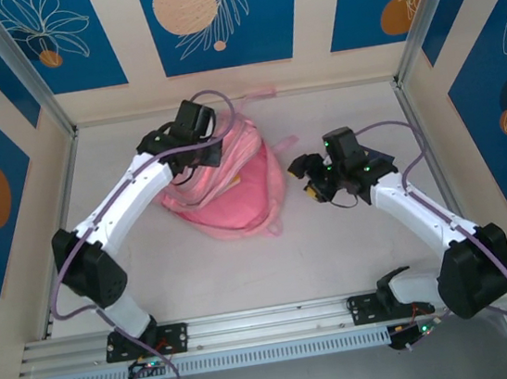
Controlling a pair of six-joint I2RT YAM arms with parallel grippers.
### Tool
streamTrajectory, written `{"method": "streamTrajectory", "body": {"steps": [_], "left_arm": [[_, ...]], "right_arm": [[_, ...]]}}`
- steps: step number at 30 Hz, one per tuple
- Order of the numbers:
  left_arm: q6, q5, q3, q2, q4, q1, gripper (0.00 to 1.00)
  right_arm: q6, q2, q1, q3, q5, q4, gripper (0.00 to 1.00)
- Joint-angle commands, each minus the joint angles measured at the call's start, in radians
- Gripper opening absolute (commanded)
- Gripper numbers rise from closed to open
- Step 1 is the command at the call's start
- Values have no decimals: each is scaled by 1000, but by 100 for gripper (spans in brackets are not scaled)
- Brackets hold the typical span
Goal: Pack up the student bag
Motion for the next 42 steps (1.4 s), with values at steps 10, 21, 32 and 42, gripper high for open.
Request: {"method": "streamTrajectory", "body": {"steps": [10,21,32,42], "left_arm": [[-186,7,-277,-266,18,68,82],[-258,76,-308,-309,30,73,100],[-278,100,-313,-295,41,75,100],[-296,148,-299,-259,58,75,100]], "right_arm": [[-449,297,-279,318,188,-303,83],[-546,616,-411,529,323,-378,86],[-566,735,-441,505,273,-383,86],[-553,753,-423,438,200,-378,85]]}}
